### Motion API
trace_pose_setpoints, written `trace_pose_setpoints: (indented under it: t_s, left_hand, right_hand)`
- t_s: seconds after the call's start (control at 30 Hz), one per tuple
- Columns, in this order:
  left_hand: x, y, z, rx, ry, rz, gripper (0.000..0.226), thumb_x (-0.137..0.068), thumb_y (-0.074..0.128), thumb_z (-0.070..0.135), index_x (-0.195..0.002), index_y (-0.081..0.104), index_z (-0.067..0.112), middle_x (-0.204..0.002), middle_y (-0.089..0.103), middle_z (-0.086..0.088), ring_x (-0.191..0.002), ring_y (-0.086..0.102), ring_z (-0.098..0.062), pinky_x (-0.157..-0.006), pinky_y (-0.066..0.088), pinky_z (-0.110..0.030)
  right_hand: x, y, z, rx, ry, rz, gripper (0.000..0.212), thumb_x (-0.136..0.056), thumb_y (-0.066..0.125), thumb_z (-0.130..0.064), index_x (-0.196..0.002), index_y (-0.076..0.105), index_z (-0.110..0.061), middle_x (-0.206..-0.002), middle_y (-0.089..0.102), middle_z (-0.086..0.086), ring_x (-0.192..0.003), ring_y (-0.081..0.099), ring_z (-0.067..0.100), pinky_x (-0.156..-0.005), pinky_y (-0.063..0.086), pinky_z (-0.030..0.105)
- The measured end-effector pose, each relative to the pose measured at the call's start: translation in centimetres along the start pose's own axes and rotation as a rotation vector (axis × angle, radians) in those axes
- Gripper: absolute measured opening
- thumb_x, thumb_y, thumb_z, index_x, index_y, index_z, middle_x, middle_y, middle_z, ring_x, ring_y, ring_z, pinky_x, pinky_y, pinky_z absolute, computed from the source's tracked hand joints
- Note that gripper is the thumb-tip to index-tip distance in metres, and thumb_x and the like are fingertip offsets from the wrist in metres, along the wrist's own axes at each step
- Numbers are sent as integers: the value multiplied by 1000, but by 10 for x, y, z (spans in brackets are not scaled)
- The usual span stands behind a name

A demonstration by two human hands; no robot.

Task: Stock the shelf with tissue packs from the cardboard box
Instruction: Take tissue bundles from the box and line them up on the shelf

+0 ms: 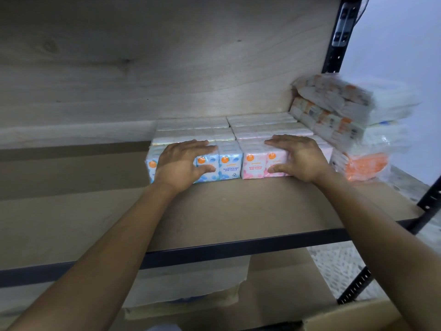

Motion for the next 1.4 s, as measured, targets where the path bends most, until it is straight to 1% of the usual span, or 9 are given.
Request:
trace_pose_setpoints:
  t_s: [0.27, 0.5, 0.6, 0.73, 0.87, 1.03, 1.17, 1.27, 1.4]
  left_hand:
    - [1, -4, 5, 37, -15, -97, 54, -81, 67, 53, -132, 51, 45, -145, 45, 19, -138, 36, -8, -113, 27, -32]
    - [3, -10, 23, 2, 8, -133, 58, -87, 62, 47, -140, 42, 38, -151, 38, 11, -142, 28, -12, -119, 12, -34]
    - [9, -21, 35, 72, 11, -69, 53, -87, 64, 43, -137, 50, 33, -147, 46, 7, -138, 37, -15, -116, 23, -38]
    - [27, -31, 54, 171, 17, -19, 46, -86, 65, 38, -130, 58, 29, -138, 56, 4, -127, 50, -16, -109, 36, -36]
    - [52, -38, 73, 225, -17, -31, 43, -88, 63, 38, -130, 58, 29, -137, 56, 6, -127, 49, -15, -105, 32, -29]
    - [89, -43, 103, 335, -52, -84, 41, -92, 57, 39, -132, 56, 30, -141, 52, 4, -131, 44, -17, -109, 31, -32]
    - [119, -38, 137, 460, -36, -132, 39, -93, 55, 42, -131, 54, 36, -141, 51, 6, -131, 44, -14, -104, 31, -28]
    - [140, -29, 165, 563, -41, -155, 37, -93, 54, 42, -130, 56, 37, -142, 50, 9, -131, 43, -13, -104, 31, -28]
    - [169, -9, 209, 688, -1, -225, 38, -93, 55, 42, -130, 55, 39, -139, 53, 13, -127, 49, -11, -105, 39, -31]
  right_hand:
    - [1, 1, -6, 22, 81, -133, 78, -67, 78, -48, -137, 46, -33, -149, 40, -3, -137, 35, 16, -114, 24, 44]
    - [9, -19, -19, -44, 133, -112, 66, -72, 75, -45, -132, 53, -29, -146, 44, -1, -133, 42, 18, -108, 33, 31]
    - [20, -31, -29, -59, 150, -87, 56, -77, 71, -45, -128, 56, -27, -143, 49, 0, -129, 46, 18, -104, 37, 31]
    - [42, -46, -48, -126, 183, -46, 46, -84, 67, -38, -125, 59, -22, -137, 54, -2, -121, 50, 16, -96, 33, 22]
    - [69, -54, -68, -180, 225, -47, 44, -86, 66, -37, -126, 59, -22, -136, 54, -2, -127, 46, 16, -95, 27, 17]
    - [117, -62, -89, -210, 286, -32, 42, -87, 62, -39, -127, 58, -25, -137, 54, -5, -127, 45, 12, -92, 26, 13]
    - [160, -69, -100, -259, 324, -8, 40, -86, 63, -41, -122, 62, -23, -130, 59, -2, -123, 50, 13, -99, 33, 20]
    - [200, -76, -101, -296, 377, 21, 41, -87, 62, -42, -123, 61, -22, -130, 59, -4, -122, 50, 11, -96, 35, 19]
    - [256, -87, -103, -291, 432, 60, 41, -89, 59, -43, -124, 60, -23, -128, 60, -8, -122, 50, 8, -100, 37, 23]
Point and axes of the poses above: each hand's wrist, its own x-axis away from the middle knuckle, its own y-axis out of the palm, z = x × y, the point moved 9 cm from there along -x, towards the middle knuckle
